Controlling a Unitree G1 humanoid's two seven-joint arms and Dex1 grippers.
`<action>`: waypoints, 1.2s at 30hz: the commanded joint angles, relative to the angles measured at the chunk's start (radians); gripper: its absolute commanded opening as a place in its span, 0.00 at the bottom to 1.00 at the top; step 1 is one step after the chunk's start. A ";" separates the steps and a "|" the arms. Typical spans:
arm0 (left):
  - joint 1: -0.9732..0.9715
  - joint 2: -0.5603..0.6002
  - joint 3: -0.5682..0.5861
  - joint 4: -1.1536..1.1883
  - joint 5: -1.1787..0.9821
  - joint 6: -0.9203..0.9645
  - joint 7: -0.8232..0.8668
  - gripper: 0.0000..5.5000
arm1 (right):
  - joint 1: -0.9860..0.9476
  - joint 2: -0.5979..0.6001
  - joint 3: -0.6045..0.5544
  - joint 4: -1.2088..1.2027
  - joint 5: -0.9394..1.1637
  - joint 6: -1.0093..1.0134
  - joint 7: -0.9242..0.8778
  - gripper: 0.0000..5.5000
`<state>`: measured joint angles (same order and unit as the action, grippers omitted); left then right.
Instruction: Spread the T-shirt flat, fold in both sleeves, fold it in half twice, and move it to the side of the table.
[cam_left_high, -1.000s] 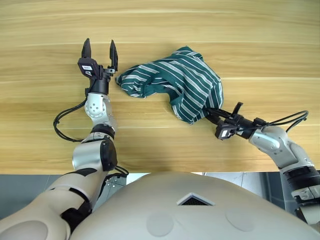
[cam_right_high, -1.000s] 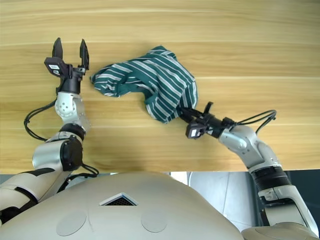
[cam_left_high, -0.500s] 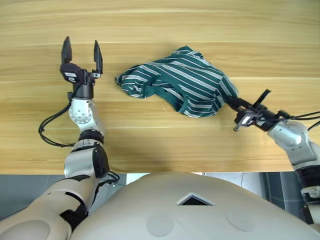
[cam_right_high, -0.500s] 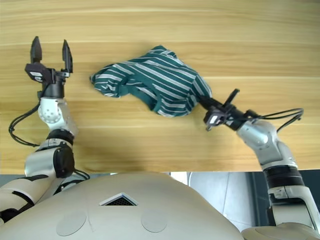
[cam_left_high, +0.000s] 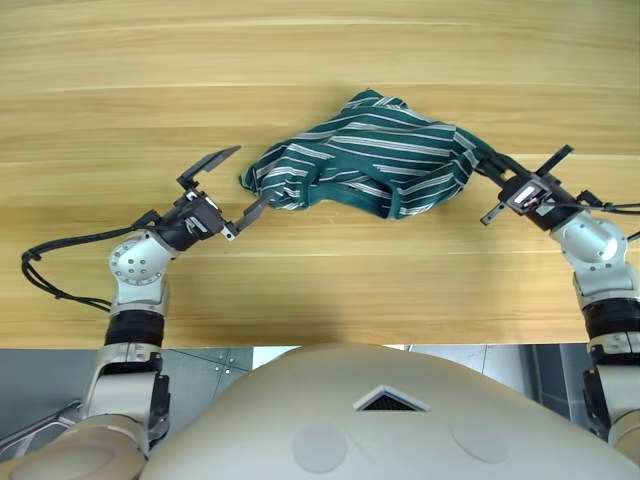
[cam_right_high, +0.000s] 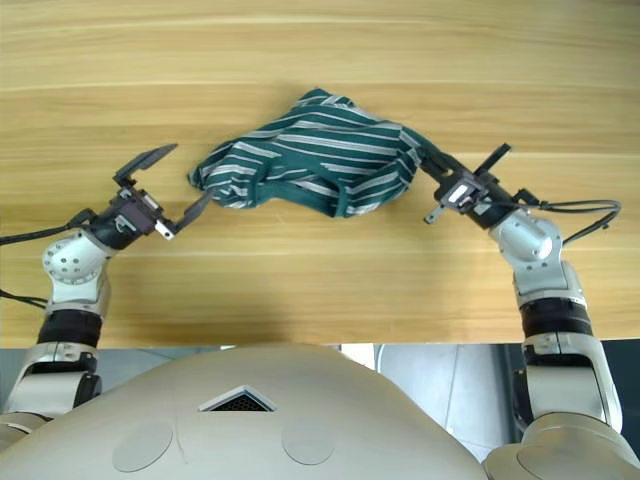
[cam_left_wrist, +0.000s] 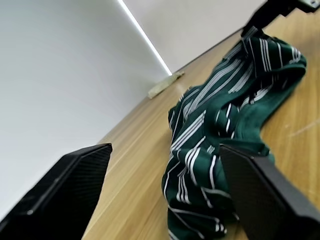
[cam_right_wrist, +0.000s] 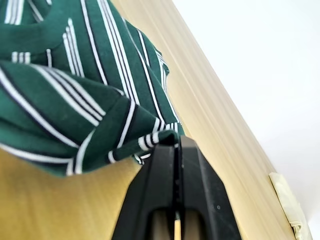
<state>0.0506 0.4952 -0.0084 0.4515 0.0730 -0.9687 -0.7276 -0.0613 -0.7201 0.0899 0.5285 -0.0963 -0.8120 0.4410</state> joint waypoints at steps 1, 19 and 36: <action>0.034 0.061 -0.037 -0.001 0.270 0.062 0.122 0.72 | -0.057 0.022 -0.019 0.047 0.015 -0.008 0.007 0.01; 0.080 0.042 -0.258 -0.115 0.212 0.075 0.258 0.72 | -0.171 0.041 -0.045 0.189 -0.043 -0.031 -0.047 0.01; 0.008 -0.047 -0.275 -0.041 0.176 0.040 0.343 0.72 | -0.166 0.055 -0.030 0.148 -0.063 0.031 -0.041 0.01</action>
<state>0.0829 0.4589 -0.2986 0.3878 0.2339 -0.9158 -0.4089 -0.2139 -0.6745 0.0512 0.6561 -0.1440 -0.7831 0.3977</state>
